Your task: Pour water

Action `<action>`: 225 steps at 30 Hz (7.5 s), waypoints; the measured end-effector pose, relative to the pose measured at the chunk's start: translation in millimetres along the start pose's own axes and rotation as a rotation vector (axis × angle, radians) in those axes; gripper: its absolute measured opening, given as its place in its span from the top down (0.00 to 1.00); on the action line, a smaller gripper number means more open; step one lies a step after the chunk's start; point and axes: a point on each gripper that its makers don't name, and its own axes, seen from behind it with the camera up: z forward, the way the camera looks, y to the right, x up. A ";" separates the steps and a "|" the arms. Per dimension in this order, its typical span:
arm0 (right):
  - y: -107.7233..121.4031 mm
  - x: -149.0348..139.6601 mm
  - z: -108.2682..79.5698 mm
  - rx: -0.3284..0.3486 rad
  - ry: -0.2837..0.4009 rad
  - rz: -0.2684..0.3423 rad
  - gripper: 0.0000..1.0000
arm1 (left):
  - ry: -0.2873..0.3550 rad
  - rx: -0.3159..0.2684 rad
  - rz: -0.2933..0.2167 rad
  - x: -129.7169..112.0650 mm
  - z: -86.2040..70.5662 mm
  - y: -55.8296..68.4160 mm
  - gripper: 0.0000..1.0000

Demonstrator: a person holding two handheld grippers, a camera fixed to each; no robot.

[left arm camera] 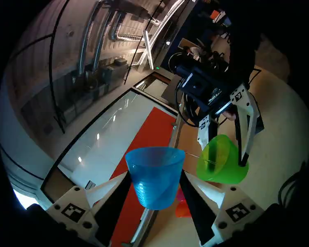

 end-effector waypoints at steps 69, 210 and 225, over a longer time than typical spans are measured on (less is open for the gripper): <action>-2.7 5.5 0.4 0.005 0.016 -0.008 0.14 | -0.004 0.000 0.047 -0.8 0.3 -3.7 0.19; -0.6 1.3 0.9 -0.002 -0.006 -0.032 0.14 | 0.008 -0.011 0.326 12.2 -0.9 0.5 0.19; -0.1 -0.2 1.3 -0.003 -0.008 -0.037 0.14 | -0.005 -0.016 0.365 9.8 -0.5 1.1 0.19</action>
